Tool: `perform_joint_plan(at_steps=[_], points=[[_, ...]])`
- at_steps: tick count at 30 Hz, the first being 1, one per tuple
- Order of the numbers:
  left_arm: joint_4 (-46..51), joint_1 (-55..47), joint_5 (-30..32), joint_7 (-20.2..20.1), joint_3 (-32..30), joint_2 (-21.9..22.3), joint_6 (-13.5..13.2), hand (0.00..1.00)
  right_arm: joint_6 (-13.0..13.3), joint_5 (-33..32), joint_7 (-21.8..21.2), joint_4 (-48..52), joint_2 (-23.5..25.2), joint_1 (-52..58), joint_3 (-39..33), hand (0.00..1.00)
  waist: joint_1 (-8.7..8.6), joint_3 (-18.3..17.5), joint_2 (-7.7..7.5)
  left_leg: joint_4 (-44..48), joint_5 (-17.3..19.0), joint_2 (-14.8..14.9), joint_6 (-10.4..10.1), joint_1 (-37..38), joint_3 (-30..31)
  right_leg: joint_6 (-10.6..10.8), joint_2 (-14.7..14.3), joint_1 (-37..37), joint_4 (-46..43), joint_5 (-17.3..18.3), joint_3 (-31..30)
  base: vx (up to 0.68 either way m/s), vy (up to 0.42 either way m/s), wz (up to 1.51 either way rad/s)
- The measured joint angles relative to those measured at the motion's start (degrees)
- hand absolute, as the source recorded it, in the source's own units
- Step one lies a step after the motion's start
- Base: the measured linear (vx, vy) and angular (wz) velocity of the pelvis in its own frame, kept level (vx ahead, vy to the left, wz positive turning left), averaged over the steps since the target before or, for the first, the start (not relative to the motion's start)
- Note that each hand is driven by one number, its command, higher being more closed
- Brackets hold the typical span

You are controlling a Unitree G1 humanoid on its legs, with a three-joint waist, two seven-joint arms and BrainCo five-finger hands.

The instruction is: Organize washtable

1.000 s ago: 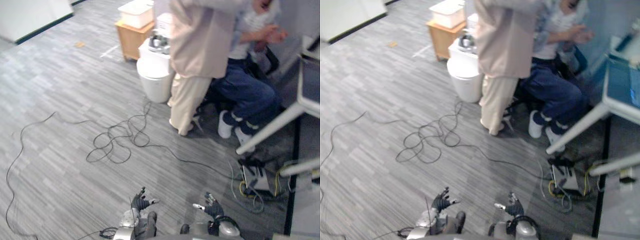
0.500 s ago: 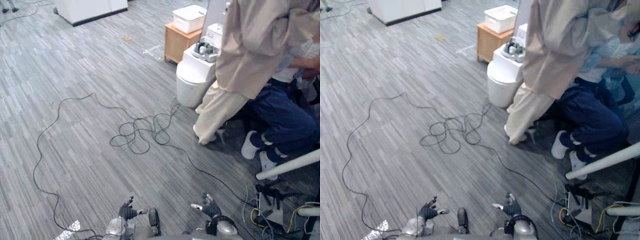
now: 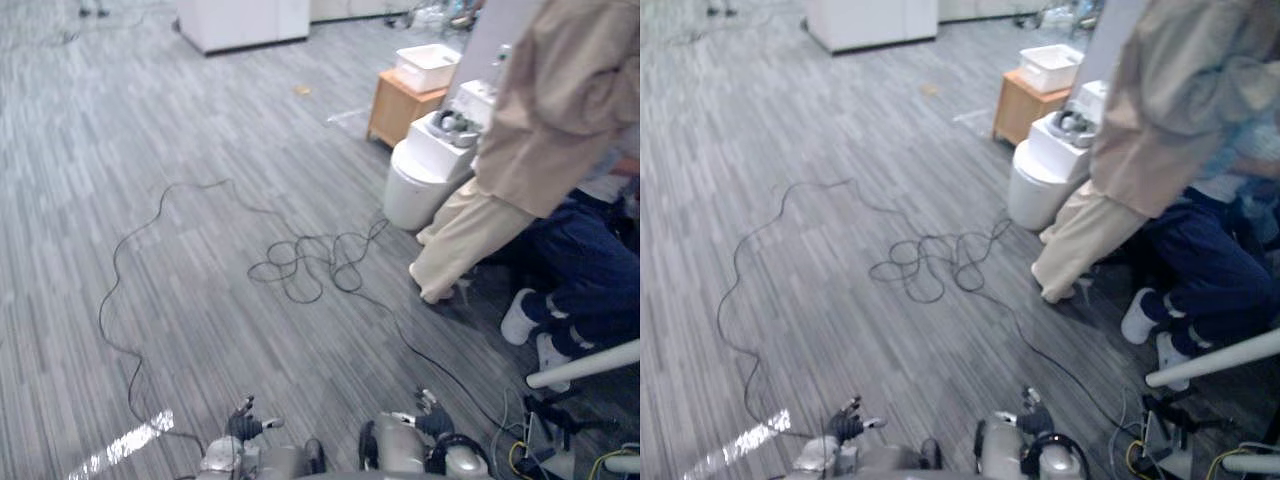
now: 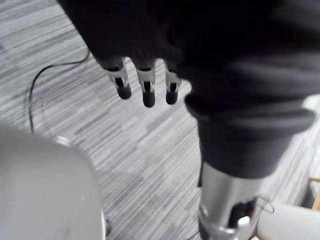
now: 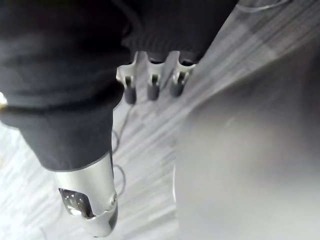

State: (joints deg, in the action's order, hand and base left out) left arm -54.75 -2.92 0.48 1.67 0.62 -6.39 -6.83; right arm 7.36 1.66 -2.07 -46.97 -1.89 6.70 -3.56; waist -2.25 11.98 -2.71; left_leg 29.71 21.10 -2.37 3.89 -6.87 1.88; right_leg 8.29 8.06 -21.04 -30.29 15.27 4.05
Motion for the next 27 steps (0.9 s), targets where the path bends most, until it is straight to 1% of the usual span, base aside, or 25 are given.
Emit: perform_joint_plan(at_steps=[1, 2, 3, 4, 5, 6, 7, 8, 9, 10, 11, 12, 13, 14, 15, 16, 17, 19, 20, 21, 22, 23, 24, 25, 27], points=[[-0.23, 1.47, -0.86, -0.01, -0.93, -1.29, 0.15, 0.00, -0.37, -0.40, -0.40, -2.37, 0.28, -1.51, 0.06, 0.00, 1.79, 2.13, -3.62, -0.96, 0.55, -3.32, -1.74, 1.80, 1.46, 0.26, 2.12, -0.45, 5.17, -2.79, -6.08, 0.20, -0.053, 0.79], [-0.33, 1.75, -0.84, -0.01, -0.89, -1.65, 0.12, 0.00, -0.48, -0.56, -0.51, -2.96, 0.31, -1.63, 0.11, 0.00, 1.82, 2.10, -4.09, -1.76, 0.38, -4.00, -1.93, 2.41, 2.55, -0.33, 2.41, -0.68, 5.72, -3.39, -6.39, 0.38, -0.121, 1.00], [-0.53, 1.32, -0.91, 0.12, -1.10, -1.81, 0.08, 0.00, -0.53, -0.54, -0.61, -3.43, 0.34, -2.11, 0.15, 0.00, 1.62, 2.01, -4.07, -3.54, 0.08, -4.73, -2.05, 3.68, 4.66, -0.93, 2.70, -0.94, 6.12, -4.17, -6.13, 0.31, -0.130, 0.79], [-0.52, 1.10, -0.91, 0.27, -1.36, -1.66, 0.08, 0.00, -0.60, -0.53, -0.62, -3.51, 0.34, -2.15, 0.17, 0.00, 1.56, 1.86, -3.73, -4.35, -0.05, -4.72, -2.04, 4.03, 5.32, -0.89, 2.45, -1.38, 5.50, -4.22, -5.92, 0.48, -0.201, 0.85], [-0.45, 0.79, -0.93, 0.86, -1.35, -1.49, 0.07, 0.00, -0.88, -0.48, -0.66, -3.47, 0.33, -2.57, 0.27, 0.00, 1.53, 1.77, -3.19, -6.57, -0.54, -4.56, -2.31, 5.08, 6.89, -1.44, 1.25, -2.67, 3.18, -4.23, -5.63, 0.42, -0.200, 0.72], [-0.48, 0.26, -0.90, 1.04, -1.37, -1.40, 0.16, 0.00, -1.08, -0.27, -0.81, -3.27, 0.08, -3.09, 0.38, 0.00, 1.27, 1.30, -1.95, -9.06, -1.25, -3.57, -2.46, 6.14, 8.76, -3.19, -1.07, -4.10, 0.80, -4.74, -5.12, 0.45, -0.215, 0.67], [-0.48, -0.11, -0.90, 1.07, -1.47, -1.27, 0.18, 0.00, -1.07, -0.28, -0.83, -3.15, -0.19, -3.12, 0.35, 0.00, 1.21, 0.87, -1.12, -10.54, -1.54, -2.33, -3.07, 6.80, 9.43, -4.33, -2.72, -4.66, 0.09, -5.28, -4.10, 0.51, -0.237, 0.50], [-0.45, -0.77, -0.98, 1.24, -1.74, -0.86, 0.16, 0.00, -0.97, 0.06, -0.60, -3.02, -0.66, -3.12, 0.77, 0.00, 1.32, 0.23, -0.09, -11.78, -2.15, -0.32, -4.09, 7.39, 9.42, -7.68, -5.50, -5.01, 2.44, -8.23, -2.20, 0.54, -0.241, 0.46], [-0.82, -1.15, -0.94, 1.38, -2.70, -0.68, 0.26, 0.00, -0.91, -0.36, -0.43, -2.95, -0.72, -2.87, 1.70, 0.00, 1.26, -0.52, -0.59, -10.81, -1.75, 0.06, -5.70, 7.64, 8.78, -9.55, -5.49, -2.90, 6.92, -12.28, -0.70, 0.55, -0.245, 0.35], [-0.91, -0.54, -0.93, 1.57, -2.88, 0.27, 0.39, 0.00, -0.93, -0.29, -0.42, -2.98, -0.97, -3.40, 1.94, 0.00, 1.40, -0.11, 0.56, -9.69, -2.12, 0.86, -6.68, 7.34, 8.72, -10.09, -6.03, -2.59, 6.69, -12.00, 0.41, 0.52, -0.248, 0.45], [-0.40, -0.40, -0.94, 1.60, -3.01, 1.99, 0.21, 0.00, -1.00, -0.32, -0.35, -2.85, -1.28, -4.03, 1.89, 0.00, 0.80, -0.02, 1.03, -7.34, -4.63, 1.52, -10.74, 6.52, 6.69, -11.19, -5.55, -1.44, 6.42, -11.31, 0.64, 0.60, -0.266, 0.45], [-0.25, -0.52, -0.90, 1.56, -2.73, 2.59, -0.07, 0.00, -1.05, -0.33, -0.31, -2.87, -1.46, -3.81, 1.87, 0.00, -0.28, 0.04, 0.92, -6.89, -4.55, 2.91, -10.63, 7.89, 2.74, -11.74, -4.89, 1.85, 7.27, -10.92, 0.75, 0.49, -0.216, 0.61], [-0.13, -0.49, -0.92, 1.57, -2.41, 2.77, -0.13, 0.00, -1.03, -0.32, -0.30, -2.79, -1.40, -3.45, 1.92, 0.00, -0.63, 0.00, 0.83, -6.64, -4.40, 3.67, -10.84, 8.33, 1.30, -11.75, -4.52, 3.89, 8.18, -10.92, 0.83, 0.44, -0.193, 0.67], [0.35, -0.51, -0.94, 1.54, -2.18, 3.45, -0.34, 0.00, -0.99, -0.34, -0.25, -2.49, -1.40, -2.39, 1.92, 0.00, -0.56, 0.00, 0.33, -5.60, -4.36, 4.44, -10.91, 9.02, -1.11, -11.75, -3.51, 7.94, 10.20, -10.92, 1.38, 0.31, -0.152, 0.62], [0.94, -0.69, -0.95, 1.54, -1.79, 4.01, -0.69, 0.00, -0.99, -0.30, -0.19, -2.37, -1.56, -1.82, 1.94, 0.00, -0.13, -0.19, 0.15, -5.55, -4.35, 4.57, -10.91, 8.54, -2.46, -11.75, -2.81, 10.80, 12.10, -10.92, 2.45, 0.36, -0.164, 0.52], [1.19, -0.72, -0.95, 1.53, -1.31, 4.08, -0.88, 0.00, -0.99, -0.30, -0.17, -2.41, -1.92, -1.85, 1.94, 0.00, 0.00, -0.21, 0.18, -5.79, -4.35, 4.72, -10.91, 7.81, -3.18, -11.75, -2.56, 12.05, 13.26, -10.92, 2.94, 0.30, -0.094, 0.39], [1.22, -0.65, -0.94, 1.47, -0.72, 4.11, -0.97, 0.00, -0.97, -0.30, -0.10, -2.45, -2.54, -1.96, 1.85, 0.00, -0.11, -0.50, 0.70, -6.35, -4.34, 5.29, -10.93, 5.36, -5.44, -11.74, -2.25, 14.05, 15.85, -10.92, 4.41, 0.20, 0.009, 0.39], [1.20, -0.33, -0.91, 1.16, -0.71, 4.05, -0.92, 0.00, -1.01, -0.33, 0.37, -3.31, -3.00, -2.06, 1.65, 0.00, -0.28, -0.59, 0.97, -9.33, -4.43, 5.13, -10.89, 1.41, -9.16, -11.74, -1.82, 16.57, 19.00, -10.92, 6.54, 0.17, 0.063, 0.42], [1.22, -0.12, -0.89, 1.05, -0.61, 3.91, -0.95, 0.00, -1.25, -0.60, 0.69, -3.97, -2.89, -1.92, 1.28, 0.00, -0.24, -0.44, 1.29, -13.69, -5.29, 4.75, -10.61, 0.01, -11.35, -11.46, -1.75, 18.56, 20.14, -10.81, 7.87, 0.11, 0.094, 0.36], [1.20, -0.13, -0.89, 1.04, -0.44, 3.84, -0.94, 0.00, -1.29, -0.56, 0.75, -4.02, -2.90, -1.85, 1.22, 0.00, -0.28, -0.48, 1.47, -17.24, -7.45, 4.34, -10.35, -0.09, -12.03, -10.98, -1.79, 19.58, 20.39, -10.54, 8.70, 0.15, 0.145, 0.47], [1.18, -0.53, -0.85, 0.97, 0.04, 4.00, -0.90, 0.00, -1.18, -0.56, 0.75, -3.82, -3.35, -1.58, 1.19, 0.00, -0.39, -0.75, 2.89, -22.62, -19.02, 4.81, -10.60, 0.27, -13.17, -9.27, -3.24, 21.89, 20.56, -9.55, 9.89, 0.14, 0.170, 0.36], [1.25, -0.82, -0.83, 0.97, -0.09, 3.64, -0.95, 0.00, -1.29, -0.50, 0.81, -4.48, -3.04, -1.71, 1.28, 0.00, -0.18, -0.99, 2.44, -22.42, -19.91, 4.31, -3.27, 1.26, -14.05, -7.18, -3.55, 23.55, 20.80, -7.65, 9.67, 0.13, 0.159, 0.34], [1.21, -0.93, -0.84, 1.00, -0.33, 2.97, -0.87, 0.00, -1.26, -0.45, 0.77, -4.50, -2.33, -1.65, 1.52, 0.00, -0.08, -1.59, 1.31, -23.34, -20.26, 3.27, -3.76, 1.68, -13.94, -6.58, -2.67, 23.93, 21.15, -7.23, 9.60, 0.12, 0.162, 0.19], [1.14, -1.60, -0.82, 0.97, -0.92, 1.59, -0.81, 0.00, -1.08, -0.21, 0.63, -4.40, -0.94, -1.73, 2.04, 0.00, 0.09, -2.50, -0.09, -26.41, -21.11, 1.99, -3.37, 3.12, -13.94, -6.52, -1.79, 24.21, 21.66, -7.20, 9.46, 0.08, 0.119, 0.12], [1.12, -2.56, -0.81, 0.96, -1.34, 1.38, -0.78, 0.00, -1.11, 0.23, 0.62, -4.50, -0.08, -1.65, 2.30, 0.00, -0.05, -2.67, -0.38, -28.33, -21.67, 1.00, -2.83, 4.28, -13.85, -6.42, -1.15, 24.55, 21.69, -7.27, 9.12, 0.06, 0.134, 0.08]])
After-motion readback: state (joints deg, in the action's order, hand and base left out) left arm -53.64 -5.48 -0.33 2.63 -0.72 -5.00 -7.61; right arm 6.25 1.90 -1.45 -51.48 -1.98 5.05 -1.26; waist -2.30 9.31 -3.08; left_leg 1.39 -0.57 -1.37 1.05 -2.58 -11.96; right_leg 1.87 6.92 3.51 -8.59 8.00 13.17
